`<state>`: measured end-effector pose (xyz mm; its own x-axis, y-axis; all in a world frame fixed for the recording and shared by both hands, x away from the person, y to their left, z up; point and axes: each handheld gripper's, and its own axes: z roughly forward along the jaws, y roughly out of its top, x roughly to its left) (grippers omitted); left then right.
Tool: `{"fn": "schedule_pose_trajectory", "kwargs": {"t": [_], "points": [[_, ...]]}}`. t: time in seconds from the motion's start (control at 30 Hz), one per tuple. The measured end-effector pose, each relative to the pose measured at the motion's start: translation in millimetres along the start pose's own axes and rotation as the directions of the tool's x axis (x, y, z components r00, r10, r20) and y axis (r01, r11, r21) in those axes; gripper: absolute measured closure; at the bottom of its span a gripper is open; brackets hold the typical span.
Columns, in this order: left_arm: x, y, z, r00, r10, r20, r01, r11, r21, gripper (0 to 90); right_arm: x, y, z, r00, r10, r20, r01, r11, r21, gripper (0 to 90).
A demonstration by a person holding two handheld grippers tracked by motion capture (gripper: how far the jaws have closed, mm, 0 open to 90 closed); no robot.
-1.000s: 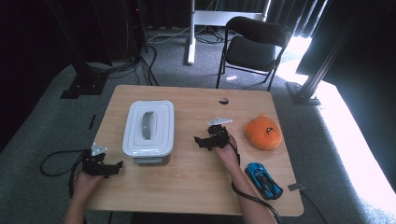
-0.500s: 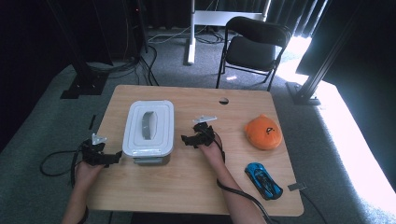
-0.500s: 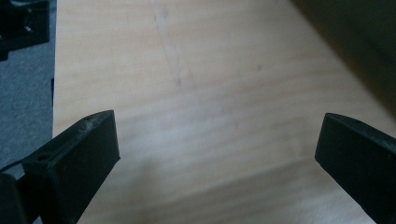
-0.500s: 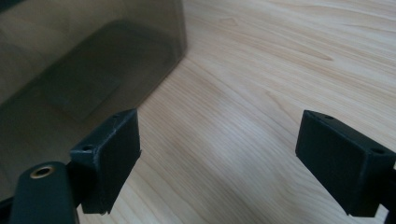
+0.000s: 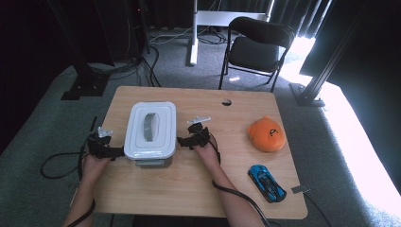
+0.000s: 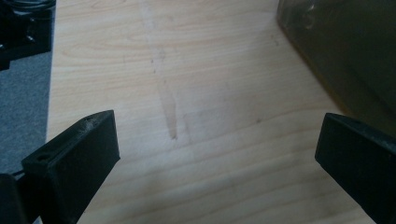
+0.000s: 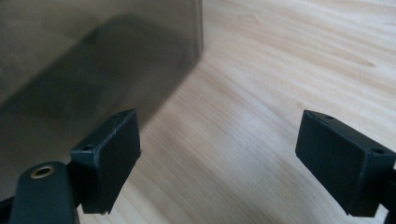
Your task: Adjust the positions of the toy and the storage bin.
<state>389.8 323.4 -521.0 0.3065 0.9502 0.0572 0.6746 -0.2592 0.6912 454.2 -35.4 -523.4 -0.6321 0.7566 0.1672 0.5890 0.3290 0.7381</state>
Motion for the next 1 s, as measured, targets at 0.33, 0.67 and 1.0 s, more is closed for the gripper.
{"fn": "schedule_pose_trajectory", "kwargs": {"t": [0.33, 0.67, 1.0], "points": [[-15.4, 12.3, 2.6, 0.999, 0.03, 0.033, -0.03, 0.9995, -0.007, 0.2, 8.3, 3.5, 1.3, 0.9987, -0.045, -0.024, 0.045, 0.999, 0.017, 13.9], [-30.8, 17.5, 2.7, 0.9955, 0.092, 0.023, -0.093, 0.9956, 0.012, 0.2, 6.3, 1.4, -2.8, 0.9971, -0.076, -0.003, 0.076, 0.997, 0.029, 19.3], [-45.3, 19.8, 3.7, 0.9939, 0.108, 0.021, -0.108, 0.9941, 0.007, 0.2, 2.3, -2.3, -13.7, 0.9944, -0.105, 0.013, 0.105, 0.994, 0.026, 21.8]]}}
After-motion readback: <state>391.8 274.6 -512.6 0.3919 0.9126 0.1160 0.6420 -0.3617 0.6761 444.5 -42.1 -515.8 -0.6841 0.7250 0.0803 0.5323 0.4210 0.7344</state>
